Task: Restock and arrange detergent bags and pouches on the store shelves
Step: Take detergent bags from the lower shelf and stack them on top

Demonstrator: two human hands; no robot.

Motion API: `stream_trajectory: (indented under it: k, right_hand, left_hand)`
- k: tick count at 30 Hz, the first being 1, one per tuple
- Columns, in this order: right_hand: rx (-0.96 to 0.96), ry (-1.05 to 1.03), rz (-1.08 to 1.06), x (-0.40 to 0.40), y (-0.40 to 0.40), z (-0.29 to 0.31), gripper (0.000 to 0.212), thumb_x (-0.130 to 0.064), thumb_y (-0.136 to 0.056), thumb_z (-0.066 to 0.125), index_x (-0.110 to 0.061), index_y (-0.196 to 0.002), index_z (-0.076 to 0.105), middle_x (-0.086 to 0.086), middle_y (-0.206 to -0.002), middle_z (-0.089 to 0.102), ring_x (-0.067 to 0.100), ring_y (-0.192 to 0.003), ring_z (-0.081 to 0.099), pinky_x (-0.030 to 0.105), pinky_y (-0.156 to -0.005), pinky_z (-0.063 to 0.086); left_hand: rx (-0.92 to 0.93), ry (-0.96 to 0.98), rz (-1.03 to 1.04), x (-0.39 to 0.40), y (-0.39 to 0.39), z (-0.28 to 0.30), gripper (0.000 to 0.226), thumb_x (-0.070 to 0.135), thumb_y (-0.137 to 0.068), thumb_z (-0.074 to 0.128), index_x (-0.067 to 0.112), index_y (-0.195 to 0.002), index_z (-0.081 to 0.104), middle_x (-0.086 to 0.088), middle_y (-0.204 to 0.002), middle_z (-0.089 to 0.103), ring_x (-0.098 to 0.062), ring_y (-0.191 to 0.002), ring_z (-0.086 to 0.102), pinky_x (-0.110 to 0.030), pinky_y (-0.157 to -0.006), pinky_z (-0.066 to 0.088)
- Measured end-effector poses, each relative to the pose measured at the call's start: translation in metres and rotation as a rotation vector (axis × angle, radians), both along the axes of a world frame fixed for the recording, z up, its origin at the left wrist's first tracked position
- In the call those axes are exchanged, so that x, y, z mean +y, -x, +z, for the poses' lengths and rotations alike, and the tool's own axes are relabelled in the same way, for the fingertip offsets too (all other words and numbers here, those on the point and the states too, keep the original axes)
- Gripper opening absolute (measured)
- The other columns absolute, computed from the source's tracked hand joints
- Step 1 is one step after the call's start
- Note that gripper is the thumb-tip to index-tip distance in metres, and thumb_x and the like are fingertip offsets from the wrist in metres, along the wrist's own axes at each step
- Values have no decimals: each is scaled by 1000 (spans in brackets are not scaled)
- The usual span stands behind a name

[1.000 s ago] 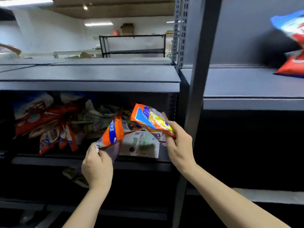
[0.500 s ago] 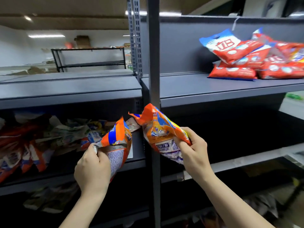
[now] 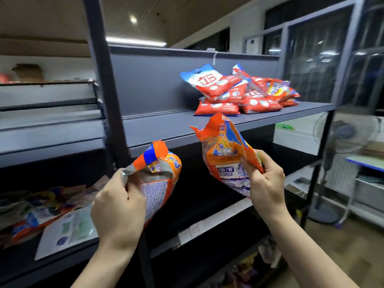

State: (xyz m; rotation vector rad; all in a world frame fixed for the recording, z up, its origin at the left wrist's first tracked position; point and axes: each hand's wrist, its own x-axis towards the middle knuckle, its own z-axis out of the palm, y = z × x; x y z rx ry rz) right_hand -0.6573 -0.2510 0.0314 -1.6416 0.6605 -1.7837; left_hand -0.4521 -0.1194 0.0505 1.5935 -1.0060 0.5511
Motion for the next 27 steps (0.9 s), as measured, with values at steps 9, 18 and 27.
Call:
stream_trajectory:
  k: [9,18,27]
  right_hand:
    - [-13,10,-203,-105,123,22,12,-34,-89,63,-23,-87,68,11,-81,67,34,-78,62,54,-75,54]
    - [11,76,-278,-221,244,49,16,-38,-89,63,-23,-89,68,-3,-75,64,13,-74,57,45,-72,51]
    - [-48,107,-331,-304,318,62,7,-28,-90,65,-31,-87,70,-5,-81,68,14,-80,63,35,-75,53]
  left_hand:
    - [111,187,-208,-137,100,21,29,31,-91,37,15,-69,46,-3,-57,43,-31,-60,32,-35,-59,31]
    - [143,291,-315,-288,206,60,29,35,-90,37,16,-73,52,-17,-73,62,-41,-73,49,-36,-60,31]
    - [98,351,-311,-413,265,98,30,32,-88,38,11,-76,56,-21,-80,65,-40,-76,51,-30,-59,16]
